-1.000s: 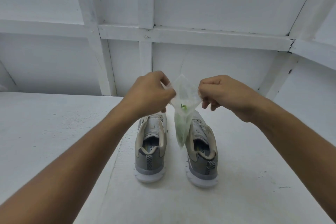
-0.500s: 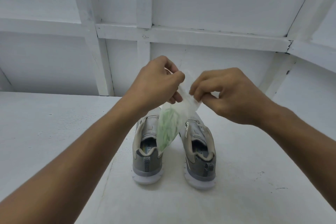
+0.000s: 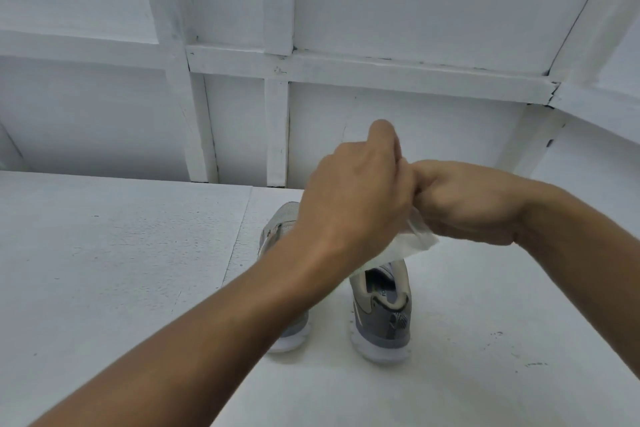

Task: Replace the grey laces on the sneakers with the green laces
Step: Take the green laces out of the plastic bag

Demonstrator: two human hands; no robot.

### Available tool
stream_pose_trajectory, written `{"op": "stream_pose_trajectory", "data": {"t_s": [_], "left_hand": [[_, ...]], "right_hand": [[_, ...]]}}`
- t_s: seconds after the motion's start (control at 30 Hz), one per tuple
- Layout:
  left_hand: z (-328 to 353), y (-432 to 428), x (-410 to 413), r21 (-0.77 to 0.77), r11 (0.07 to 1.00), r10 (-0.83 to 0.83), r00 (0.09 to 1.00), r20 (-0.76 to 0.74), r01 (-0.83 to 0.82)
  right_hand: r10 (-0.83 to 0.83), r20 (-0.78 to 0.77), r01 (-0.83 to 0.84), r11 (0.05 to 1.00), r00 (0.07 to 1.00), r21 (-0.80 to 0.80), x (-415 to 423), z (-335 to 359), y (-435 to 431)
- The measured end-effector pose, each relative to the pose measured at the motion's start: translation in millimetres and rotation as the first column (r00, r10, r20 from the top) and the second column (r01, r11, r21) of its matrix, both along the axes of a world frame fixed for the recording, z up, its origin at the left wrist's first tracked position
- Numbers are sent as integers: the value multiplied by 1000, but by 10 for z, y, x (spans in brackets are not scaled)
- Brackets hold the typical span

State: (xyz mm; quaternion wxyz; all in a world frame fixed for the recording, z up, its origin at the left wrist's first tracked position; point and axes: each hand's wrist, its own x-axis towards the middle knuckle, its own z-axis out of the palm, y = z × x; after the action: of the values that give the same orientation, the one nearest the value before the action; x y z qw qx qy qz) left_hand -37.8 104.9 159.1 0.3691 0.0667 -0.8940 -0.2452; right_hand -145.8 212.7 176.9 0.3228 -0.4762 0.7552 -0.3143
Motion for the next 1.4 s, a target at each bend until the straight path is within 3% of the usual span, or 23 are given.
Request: {"op": "stream_pose_trajectory", "data": {"t_s": [0.1,0.17,0.23,0.3,0.33,0.4,0.47,0.5,0.57,0.67,0.77,0.83,0.97,1.07,1.17,1.33,1.4], "left_hand": [[17,80,18,-50,997,-65,997,-50,63],[33,-17,72,92,993,-67,991,-115,78],[-12,-266,118,227,974,44,990,-134,-12],[-168,-630,142,321,929,205,979,-22,-187],[-270,-796,154,410,880,224,970,90,-241],[-435,-975,178,705,686,-17,964,265,-181],[-562,-966,190,929,368,-342,922,181,-45],[-580,-927,198,968,252,-405,908,108,-2],[-569,-838,192,980,195,-378,924,53,24],[-534,-780,160,960,277,-295,955,38,48],[-470,-770,152,943,325,-282,959,34,63],[-430,-756,146,938,337,-267,964,12,81],[-394,-687,139,929,353,-301,954,-1,113],[-424,-649,132,926,354,-330,944,-3,127],[-456,-626,121,921,365,-336,942,-7,137],[-532,-606,129,865,497,-277,957,90,63],[-563,-608,134,814,581,-207,969,134,11]], "right_hand": [[41,54,-37,996,998,-80,61,-31,25],[109,73,-98,985,991,-142,91,-62,81],[50,103,-31,983,993,-179,54,-109,156],[-10,122,39,970,993,-241,21,-154,251],[0,129,35,962,992,-271,18,-187,299],[28,184,31,950,983,-311,23,-243,335],[17,213,55,944,977,-324,16,-327,327],[7,214,64,944,977,-324,16,-366,303],[-7,195,68,948,981,-310,28,-457,283],[11,258,73,947,966,-314,44,-571,261],[6,593,257,898,805,-358,53,-592,225],[8,652,300,884,758,-359,58,-565,214],[-120,463,270,923,878,-272,37,-596,178],[-216,468,334,924,857,-186,79,-638,104],[-287,350,372,905,892,-206,142,-624,79],[-263,169,297,927,950,-227,185,-596,174],[-221,202,267,935,954,-236,196,-597,187]]}}
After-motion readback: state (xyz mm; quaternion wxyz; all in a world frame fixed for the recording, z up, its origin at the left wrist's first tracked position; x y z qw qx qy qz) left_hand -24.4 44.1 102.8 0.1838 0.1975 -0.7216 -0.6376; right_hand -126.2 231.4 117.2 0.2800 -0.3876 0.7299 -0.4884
